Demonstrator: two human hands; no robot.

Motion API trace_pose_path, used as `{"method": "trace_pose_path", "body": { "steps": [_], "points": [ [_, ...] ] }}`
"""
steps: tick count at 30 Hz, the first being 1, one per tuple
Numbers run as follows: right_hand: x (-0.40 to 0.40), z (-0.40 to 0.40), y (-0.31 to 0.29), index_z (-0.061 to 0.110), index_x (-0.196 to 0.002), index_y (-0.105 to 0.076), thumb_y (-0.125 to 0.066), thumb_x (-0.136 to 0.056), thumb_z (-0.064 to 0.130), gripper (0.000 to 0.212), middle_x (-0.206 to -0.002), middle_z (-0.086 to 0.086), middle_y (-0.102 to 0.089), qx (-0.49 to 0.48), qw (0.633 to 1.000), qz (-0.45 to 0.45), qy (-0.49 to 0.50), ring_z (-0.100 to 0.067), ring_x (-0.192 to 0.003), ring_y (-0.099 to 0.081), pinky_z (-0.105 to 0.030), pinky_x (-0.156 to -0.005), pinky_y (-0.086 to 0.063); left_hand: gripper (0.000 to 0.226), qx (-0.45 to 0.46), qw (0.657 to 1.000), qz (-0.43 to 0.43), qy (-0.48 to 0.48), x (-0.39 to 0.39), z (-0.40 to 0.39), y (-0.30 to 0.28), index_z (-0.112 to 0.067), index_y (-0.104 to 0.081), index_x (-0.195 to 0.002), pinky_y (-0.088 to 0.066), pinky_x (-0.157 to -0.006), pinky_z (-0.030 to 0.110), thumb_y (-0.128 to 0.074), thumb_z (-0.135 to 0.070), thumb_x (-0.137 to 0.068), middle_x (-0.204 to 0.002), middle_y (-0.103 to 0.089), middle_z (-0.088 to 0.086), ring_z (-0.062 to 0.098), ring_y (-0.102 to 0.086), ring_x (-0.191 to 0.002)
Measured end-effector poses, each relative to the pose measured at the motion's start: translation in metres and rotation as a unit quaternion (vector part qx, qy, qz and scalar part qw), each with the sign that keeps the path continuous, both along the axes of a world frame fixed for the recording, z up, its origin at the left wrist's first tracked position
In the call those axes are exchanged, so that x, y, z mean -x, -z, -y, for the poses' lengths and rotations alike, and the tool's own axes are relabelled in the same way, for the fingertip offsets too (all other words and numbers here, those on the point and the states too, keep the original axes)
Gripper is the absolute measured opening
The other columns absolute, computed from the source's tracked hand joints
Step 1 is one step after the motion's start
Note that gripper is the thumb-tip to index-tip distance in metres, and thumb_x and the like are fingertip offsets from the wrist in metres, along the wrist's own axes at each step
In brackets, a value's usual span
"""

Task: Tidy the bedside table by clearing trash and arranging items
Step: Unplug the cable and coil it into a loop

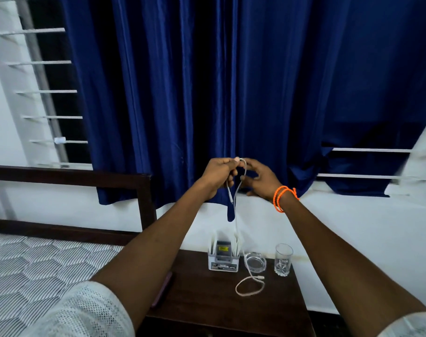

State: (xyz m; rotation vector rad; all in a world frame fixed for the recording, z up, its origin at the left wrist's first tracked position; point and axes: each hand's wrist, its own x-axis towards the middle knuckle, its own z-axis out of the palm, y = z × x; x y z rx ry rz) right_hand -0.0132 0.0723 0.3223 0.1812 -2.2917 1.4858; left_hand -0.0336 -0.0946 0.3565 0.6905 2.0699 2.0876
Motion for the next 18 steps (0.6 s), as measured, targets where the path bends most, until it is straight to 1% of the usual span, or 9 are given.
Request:
{"method": "trace_pose_path", "body": {
  "steps": [1,3,6,8,9,11,14,16,18],
  "points": [
    [-0.001,0.003,-0.002,0.039,-0.128,-0.056,-0.060,-0.092,0.005,0.050,-0.125,0.002,-0.065,0.003,1.000,-0.006,-0.010,-0.025,-0.083,-0.071,-0.034,-0.059,-0.059,0.028,-0.002,1.000,0.009,0.000,0.000,-0.002,0.000,-0.009,-0.077,-0.101,-0.044,-0.050,0.021,-0.057,-0.028,-0.104,-0.063,-0.052,-0.003,0.007,-0.043,-0.050],
    [-0.001,0.008,-0.006,0.039,-0.124,-0.058,-0.059,-0.094,0.008,0.044,-0.115,0.001,-0.069,-0.003,1.000,-0.009,-0.009,-0.024,-0.083,-0.072,-0.033,-0.059,-0.059,0.028,-0.020,0.999,0.035,0.015,0.000,-0.002,-0.001,-0.008,-0.076,-0.102,-0.040,-0.048,0.020,-0.056,-0.028,-0.104,-0.060,-0.051,-0.005,0.006,-0.040,-0.049],
    [0.003,0.010,-0.006,0.032,-0.102,-0.068,-0.056,-0.096,0.013,0.024,-0.099,-0.009,-0.073,0.017,0.999,-0.022,0.025,-0.028,-0.088,-0.072,-0.031,-0.055,-0.056,0.028,-0.044,0.993,0.082,0.070,-0.001,0.001,-0.004,-0.010,-0.073,-0.103,-0.035,-0.047,0.017,-0.054,-0.030,-0.104,-0.059,-0.054,-0.008,0.004,-0.040,-0.049],
    [0.007,0.010,-0.008,0.027,-0.092,-0.071,-0.052,-0.096,0.010,0.026,-0.091,-0.009,-0.075,0.052,0.997,-0.026,0.056,-0.026,-0.085,-0.072,-0.032,-0.055,-0.057,0.030,-0.045,0.986,0.110,0.120,-0.001,0.006,-0.003,-0.014,-0.073,-0.102,-0.037,-0.048,0.016,-0.051,-0.034,-0.105,-0.067,-0.058,-0.006,0.005,-0.044,-0.053],
    [0.008,0.009,-0.009,0.026,-0.089,-0.071,-0.052,-0.095,0.009,0.026,-0.088,-0.008,-0.075,0.065,0.995,-0.028,0.067,-0.025,-0.082,-0.072,-0.033,-0.057,-0.058,0.031,-0.046,0.981,0.122,0.144,-0.001,0.008,-0.001,-0.015,-0.074,-0.104,-0.040,-0.050,0.016,-0.051,-0.036,-0.105,-0.072,-0.060,-0.005,0.006,-0.048,-0.057],
    [0.012,0.007,-0.011,0.023,-0.086,-0.073,-0.054,-0.094,0.012,0.023,-0.083,-0.007,-0.075,0.081,0.993,-0.033,0.080,-0.022,-0.077,-0.070,-0.035,-0.060,-0.059,0.032,-0.049,0.973,0.140,0.180,-0.001,0.012,0.004,-0.014,-0.074,-0.111,-0.048,-0.060,0.019,-0.051,-0.036,-0.104,-0.081,-0.066,-0.002,0.008,-0.057,-0.066],
    [0.015,0.005,-0.014,0.023,-0.084,-0.074,-0.056,-0.094,0.018,0.021,-0.082,-0.007,-0.075,0.093,0.990,-0.042,0.095,-0.020,-0.075,-0.069,-0.040,-0.065,-0.062,0.033,-0.038,0.971,0.140,0.190,-0.001,0.015,0.012,-0.010,-0.070,-0.121,-0.055,-0.076,0.026,-0.051,-0.032,-0.105,-0.090,-0.071,0.002,0.014,-0.067,-0.080],
    [0.016,0.005,-0.016,0.023,-0.086,-0.074,-0.056,-0.096,0.019,0.021,-0.080,-0.004,-0.074,0.090,0.989,-0.040,0.107,-0.019,-0.074,-0.069,-0.037,-0.062,-0.059,0.032,-0.026,0.973,0.131,0.186,-0.001,0.017,0.016,-0.009,-0.069,-0.123,-0.057,-0.080,0.029,-0.049,-0.027,-0.106,-0.090,-0.071,0.003,0.017,-0.071,-0.085],
    [0.016,0.006,-0.016,0.023,-0.087,-0.073,-0.056,-0.096,0.021,0.019,-0.078,-0.003,-0.074,0.078,0.990,-0.035,0.113,-0.018,-0.071,-0.068,-0.033,-0.059,-0.055,0.029,-0.029,0.973,0.125,0.190,-0.001,0.019,0.018,-0.008,-0.069,-0.121,-0.058,-0.082,0.032,-0.048,-0.023,-0.106,-0.085,-0.068,0.002,0.018,-0.071,-0.084]
  ]
}}
